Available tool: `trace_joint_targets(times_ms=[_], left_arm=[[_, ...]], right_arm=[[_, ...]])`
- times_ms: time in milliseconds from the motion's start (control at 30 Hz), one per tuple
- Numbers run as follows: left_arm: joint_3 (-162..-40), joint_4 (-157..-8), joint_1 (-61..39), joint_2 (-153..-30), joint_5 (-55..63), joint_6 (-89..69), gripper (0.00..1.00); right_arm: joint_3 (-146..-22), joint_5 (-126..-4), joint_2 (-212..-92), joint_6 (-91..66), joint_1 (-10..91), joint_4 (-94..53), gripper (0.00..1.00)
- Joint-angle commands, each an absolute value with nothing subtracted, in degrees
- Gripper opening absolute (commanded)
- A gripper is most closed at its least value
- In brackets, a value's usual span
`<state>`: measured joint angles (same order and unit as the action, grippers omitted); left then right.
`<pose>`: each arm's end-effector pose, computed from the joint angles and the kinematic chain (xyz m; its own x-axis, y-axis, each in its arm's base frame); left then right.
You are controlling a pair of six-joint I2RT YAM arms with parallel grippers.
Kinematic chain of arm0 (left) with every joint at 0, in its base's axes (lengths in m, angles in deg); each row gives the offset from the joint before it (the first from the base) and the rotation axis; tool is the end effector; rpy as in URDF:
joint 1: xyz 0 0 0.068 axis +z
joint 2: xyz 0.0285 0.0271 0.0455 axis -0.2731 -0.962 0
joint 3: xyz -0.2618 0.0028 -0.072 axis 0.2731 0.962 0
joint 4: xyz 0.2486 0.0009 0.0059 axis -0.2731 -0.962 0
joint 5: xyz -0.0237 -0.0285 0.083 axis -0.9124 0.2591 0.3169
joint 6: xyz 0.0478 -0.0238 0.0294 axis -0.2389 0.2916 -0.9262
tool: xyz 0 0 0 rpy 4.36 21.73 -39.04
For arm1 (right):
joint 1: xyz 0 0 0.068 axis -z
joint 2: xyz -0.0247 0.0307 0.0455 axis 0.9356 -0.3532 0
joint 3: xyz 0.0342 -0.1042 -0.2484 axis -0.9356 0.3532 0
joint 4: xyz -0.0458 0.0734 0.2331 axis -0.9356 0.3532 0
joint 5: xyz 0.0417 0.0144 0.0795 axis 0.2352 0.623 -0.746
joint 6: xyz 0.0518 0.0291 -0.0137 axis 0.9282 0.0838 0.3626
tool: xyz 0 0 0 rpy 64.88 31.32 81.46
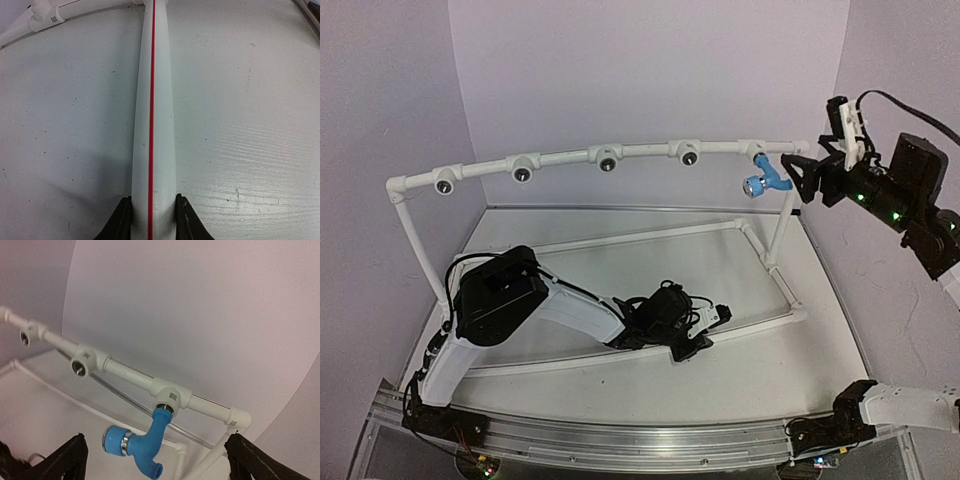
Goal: Install the water faucets
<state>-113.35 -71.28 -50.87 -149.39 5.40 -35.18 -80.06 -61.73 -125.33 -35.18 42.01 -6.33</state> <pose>0.1901 -0.4562 0.0987 -0.0082 0.5917 -0.8061 0.9786 0.1706 0.1152 0.1658 0.0898 0.4594 0.1873 -0.2107 -0.9594 -0.4980 0.8215 -0.2776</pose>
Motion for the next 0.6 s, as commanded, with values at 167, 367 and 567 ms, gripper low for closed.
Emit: trace_joint_targets(times_ms=[167, 367, 567], left_arm=[[-111.7, -84.3, -54.2, -154.3, -2.4, -36.0, 0.00], [-112.0, -84.5, -54.3, -154.6, -2.4, -36.0, 0.00], [-112.0, -85.7, -54.3, -154.5, -2.3, -36.1, 0.00]], right_arm=[[-85.1, -58.7, -128.2, -93.9, 41.8, 10.4, 0.98], [-84.8, -52.2, -131.8, -101.1, 40.2, 6.7, 0.98], [-80.0, -40.5, -135.9, -105.9, 35.7, -8.0, 0.98]])
